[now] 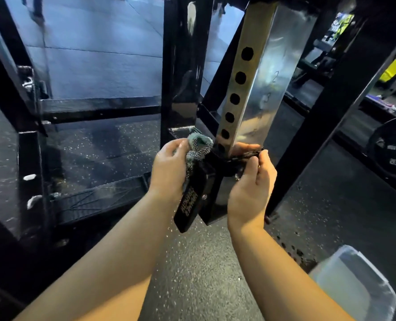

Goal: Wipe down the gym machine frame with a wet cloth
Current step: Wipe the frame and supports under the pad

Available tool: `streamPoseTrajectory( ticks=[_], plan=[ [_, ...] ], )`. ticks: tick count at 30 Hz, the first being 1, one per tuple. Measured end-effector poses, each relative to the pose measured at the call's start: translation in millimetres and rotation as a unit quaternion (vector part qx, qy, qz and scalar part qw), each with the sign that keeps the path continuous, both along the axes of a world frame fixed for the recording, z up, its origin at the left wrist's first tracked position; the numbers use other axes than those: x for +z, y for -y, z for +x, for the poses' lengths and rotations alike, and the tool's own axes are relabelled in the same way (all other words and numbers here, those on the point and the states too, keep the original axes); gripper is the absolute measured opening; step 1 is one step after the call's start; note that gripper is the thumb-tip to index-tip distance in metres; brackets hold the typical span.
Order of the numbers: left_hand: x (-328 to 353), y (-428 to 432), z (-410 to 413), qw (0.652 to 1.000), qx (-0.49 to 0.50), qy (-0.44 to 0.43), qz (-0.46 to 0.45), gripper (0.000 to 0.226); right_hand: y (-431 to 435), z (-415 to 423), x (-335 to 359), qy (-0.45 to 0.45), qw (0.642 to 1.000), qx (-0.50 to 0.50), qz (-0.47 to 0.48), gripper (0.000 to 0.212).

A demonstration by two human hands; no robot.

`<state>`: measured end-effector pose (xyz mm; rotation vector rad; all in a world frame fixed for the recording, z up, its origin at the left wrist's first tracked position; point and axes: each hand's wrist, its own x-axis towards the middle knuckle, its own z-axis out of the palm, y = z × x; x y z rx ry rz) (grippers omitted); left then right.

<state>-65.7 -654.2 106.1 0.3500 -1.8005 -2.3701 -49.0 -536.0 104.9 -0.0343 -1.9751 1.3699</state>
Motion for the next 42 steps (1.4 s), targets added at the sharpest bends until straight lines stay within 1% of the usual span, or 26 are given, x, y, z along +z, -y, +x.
streamPoseTrajectory(
  ticks=[1,2,4,5,7,10,12,14,15,16,18,20,21,23,25,27,29,30,31,32,33,34,35,37,40,42],
  plan=[
    [-2,-4,4,0.999,-0.019,-0.022,0.025,0.021,0,0,-3,0.011,1.000,0.001,0.004,0.040],
    [-4,-11,8,0.997,-0.031,-0.066,0.011,0.020,1,-1,-8,0.033,0.999,-0.004,0.009,0.048],
    [-13,-23,20,0.984,-0.007,-0.166,-0.070,0.015,5,3,-16,0.069,0.997,-0.033,0.026,0.057],
    [-17,-24,25,0.974,0.029,-0.192,-0.117,0.015,8,4,-17,0.069,0.996,-0.048,0.043,0.057],
    [-31,-21,26,0.955,0.100,-0.189,-0.207,0.021,12,5,-21,0.063,0.994,-0.061,0.061,0.058],
    [-42,-14,25,0.954,0.097,-0.152,-0.240,0.021,19,8,-28,0.061,0.995,-0.041,0.068,0.059],
    [-51,-11,27,0.966,0.077,-0.098,-0.226,0.029,24,12,-33,0.051,0.996,-0.023,0.072,0.063],
    [-60,-9,32,0.982,0.044,-0.001,-0.181,0.036,24,16,-33,0.057,0.996,-0.009,0.064,0.066],
    [-63,-10,35,0.987,0.033,0.033,-0.157,0.038,23,18,-33,0.064,0.996,-0.004,0.061,0.067],
    [-64,-12,39,0.989,0.036,0.039,-0.136,0.040,22,19,-34,0.067,0.996,-0.001,0.064,0.067],
    [-53,-17,43,0.991,0.079,-0.012,-0.106,0.036,25,23,-35,0.059,0.995,-0.004,0.085,0.069],
    [-46,-19,41,0.984,0.115,-0.065,-0.122,0.032,33,25,-36,0.060,0.993,-0.009,0.099,0.072],
    [-47,-21,41,0.980,0.122,-0.075,-0.137,0.030,37,26,-37,0.063,0.992,-0.012,0.106,0.073],
    [-49,-22,42,0.976,0.144,-0.078,-0.146,0.026,42,28,-37,0.063,0.990,-0.017,0.122,0.076],
    [-41,-20,39,0.971,0.182,-0.089,-0.125,0.023,41,28,-39,0.055,0.988,-0.021,0.142,0.081],
    [-25,-11,27,0.968,0.215,-0.092,-0.087,0.024,37,27,-43,0.048,0.986,-0.022,0.160,0.086],
    [-13,3,8,0.970,0.235,-0.058,-0.033,0.024,37,25,-46,0.043,0.987,-0.024,0.156,0.087],
    [-11,9,-1,0.975,0.218,-0.040,-0.011,0.022,39,24,-48,0.040,0.988,-0.025,0.149,0.088],
    [-12,11,-8,0.985,0.167,-0.034,-0.015,0.019,41,23,-49,0.035,0.988,-0.029,0.145,0.088],
    [-12,10,-11,0.994,0.088,-0.046,-0.051,0.016,43,22,-50,0.027,0.989,-0.034,0.144,0.087],
    [-16,5,-13,0.993,0.006,-0.073,-0.092,0.015,45,20,-51,0.018,0.988,-0.037,0.147,0.087],
    [-22,0,-14,0.986,-0.059,-0.099,-0.118,0.022,46,18,-51,0.011,0.988,-0.044,0.145,0.086],
    [-26,-2,-15,0.982,-0.100,-0.106,-0.122,0.029,47,16,-51,0.007,0.989,-0.047,0.142,0.085],
    [-34,4,-21,0.983,-0.136,-0.077,-0.099,0.042,50,13,-52,0.005,0.990,-0.051,0.133,0.084],
    [-52,16,-29,0.990,-0.114,-0.023,-0.080,0.052,53,13,-52,0.007,0.992,-0.049,0.120,0.083],
    [-55,14,-26,0.993,-0.112,0.015,-0.041,0.056,52,14,-53,0.004,0.992,-0.046,0.120,0.083]
  ],
)
